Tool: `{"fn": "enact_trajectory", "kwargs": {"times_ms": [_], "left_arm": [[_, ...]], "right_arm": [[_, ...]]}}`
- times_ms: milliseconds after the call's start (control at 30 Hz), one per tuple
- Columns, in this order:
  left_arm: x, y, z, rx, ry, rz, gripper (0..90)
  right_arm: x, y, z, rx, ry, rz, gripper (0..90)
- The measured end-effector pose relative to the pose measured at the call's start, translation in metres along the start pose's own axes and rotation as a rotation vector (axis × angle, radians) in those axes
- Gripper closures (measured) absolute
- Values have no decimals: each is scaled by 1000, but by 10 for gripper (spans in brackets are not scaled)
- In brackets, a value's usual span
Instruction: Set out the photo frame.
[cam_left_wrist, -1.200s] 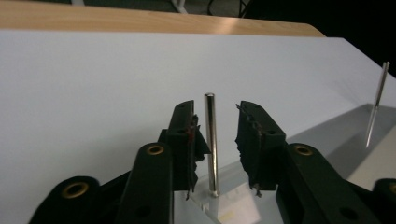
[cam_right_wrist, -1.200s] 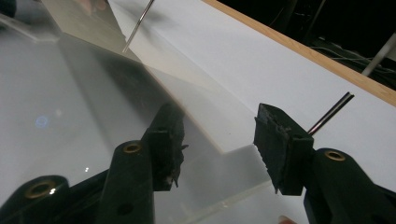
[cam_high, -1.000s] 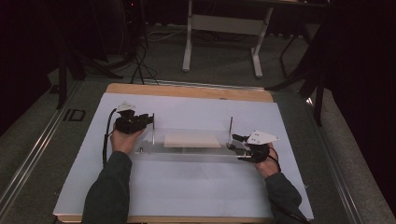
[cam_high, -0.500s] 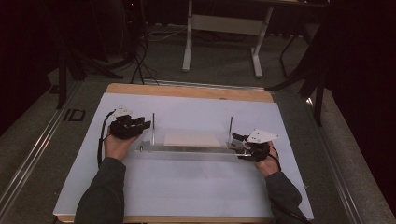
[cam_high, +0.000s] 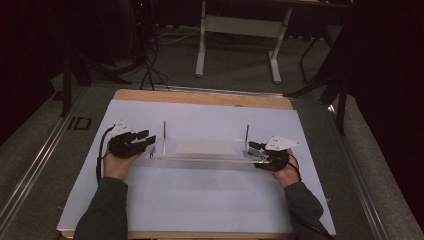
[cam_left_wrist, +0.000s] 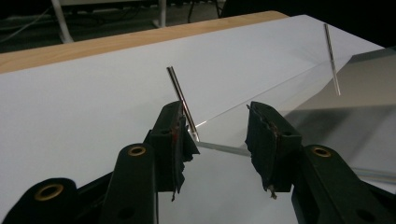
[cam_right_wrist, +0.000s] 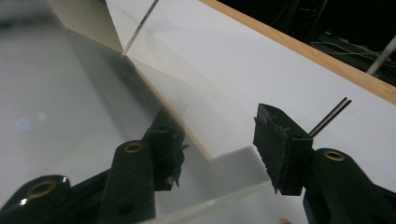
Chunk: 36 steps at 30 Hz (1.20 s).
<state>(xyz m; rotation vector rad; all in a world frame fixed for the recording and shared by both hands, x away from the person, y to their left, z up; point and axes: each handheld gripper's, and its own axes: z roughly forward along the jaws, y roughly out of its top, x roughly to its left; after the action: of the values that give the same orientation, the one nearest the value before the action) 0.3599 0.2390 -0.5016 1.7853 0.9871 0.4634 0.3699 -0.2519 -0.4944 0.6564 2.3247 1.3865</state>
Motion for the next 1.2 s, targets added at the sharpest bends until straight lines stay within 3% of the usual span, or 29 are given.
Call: {"fn": "enact_trajectory", "kwargs": {"times_ms": [267, 733, 933, 1200], "left_arm": [[-6, -4, -5, 5, 12, 65, 555], [-7, -12, -8, -25, 6, 80, 555], [-11, -16, -6, 3, -9, 116, 550], [-24, -7, 4, -56, -51, 172, 530]], "right_arm": [[-4, 5, 0, -1, 6, 14, 505], [-11, 12, 1, 4, 17, 35, 506], [-12, 12, 1, 6, 21, 34, 507], [-14, 14, 2, 11, 27, 41, 508]]}}
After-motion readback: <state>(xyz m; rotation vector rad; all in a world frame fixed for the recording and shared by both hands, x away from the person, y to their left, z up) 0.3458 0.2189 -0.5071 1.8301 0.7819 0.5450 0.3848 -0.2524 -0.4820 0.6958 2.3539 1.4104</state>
